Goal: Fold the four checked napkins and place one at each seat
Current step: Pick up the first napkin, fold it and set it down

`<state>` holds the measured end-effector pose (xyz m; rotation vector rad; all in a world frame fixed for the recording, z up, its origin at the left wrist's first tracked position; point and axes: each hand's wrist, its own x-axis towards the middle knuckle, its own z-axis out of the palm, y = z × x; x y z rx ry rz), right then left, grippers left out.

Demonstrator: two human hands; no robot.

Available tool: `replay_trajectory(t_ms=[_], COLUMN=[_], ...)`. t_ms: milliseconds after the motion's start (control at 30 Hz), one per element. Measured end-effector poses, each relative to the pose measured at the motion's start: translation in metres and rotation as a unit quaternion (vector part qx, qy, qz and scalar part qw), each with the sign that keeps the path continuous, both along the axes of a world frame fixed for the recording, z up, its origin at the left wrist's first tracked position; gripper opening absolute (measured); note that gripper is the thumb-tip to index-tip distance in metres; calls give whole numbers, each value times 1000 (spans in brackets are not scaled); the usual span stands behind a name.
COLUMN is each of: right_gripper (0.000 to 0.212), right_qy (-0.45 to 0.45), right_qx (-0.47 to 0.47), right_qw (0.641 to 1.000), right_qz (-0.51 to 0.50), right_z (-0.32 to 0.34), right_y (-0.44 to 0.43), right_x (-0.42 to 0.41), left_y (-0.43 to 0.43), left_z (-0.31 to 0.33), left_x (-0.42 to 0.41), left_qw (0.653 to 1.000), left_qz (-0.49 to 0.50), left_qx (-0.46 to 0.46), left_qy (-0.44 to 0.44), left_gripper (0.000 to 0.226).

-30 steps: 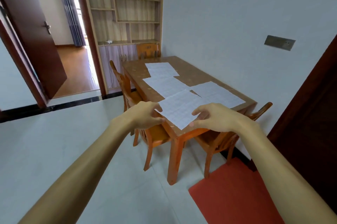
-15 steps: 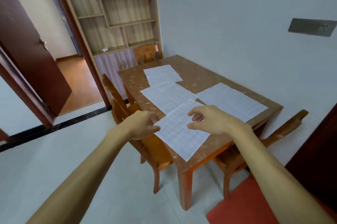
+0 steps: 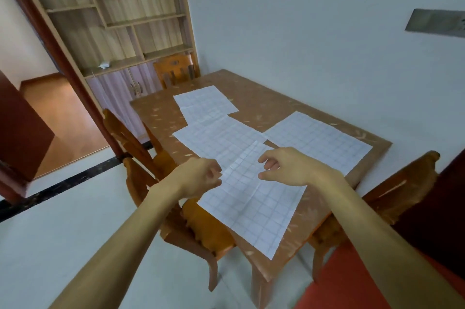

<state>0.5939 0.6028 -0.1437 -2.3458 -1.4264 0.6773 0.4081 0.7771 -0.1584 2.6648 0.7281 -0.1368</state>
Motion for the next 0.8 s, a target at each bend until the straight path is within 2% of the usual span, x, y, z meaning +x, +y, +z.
replay_trajectory(t_ms=[267, 400, 533, 800], right_gripper=[48, 43, 40, 40], right_qy=[13, 18, 26, 49], right_qx=[-23, -38, -37, -44], right_qw=[997, 993, 986, 976], right_qz=[-74, -109, -159, -209], right_z=[-16, -28, -50, -109], right_y=[74, 87, 86, 70], right_x=[10, 17, 23, 34], left_y=[90, 123, 133, 131], left_z=[-30, -57, -83, -130], left_x=[39, 54, 71, 102], left_qw=[996, 990, 981, 965], left_qz=[-83, -117, -155, -181], left_qx=[-22, -57, -96, -160], left_qy=[38, 49, 64, 101], left_gripper=[30, 17, 29, 27])
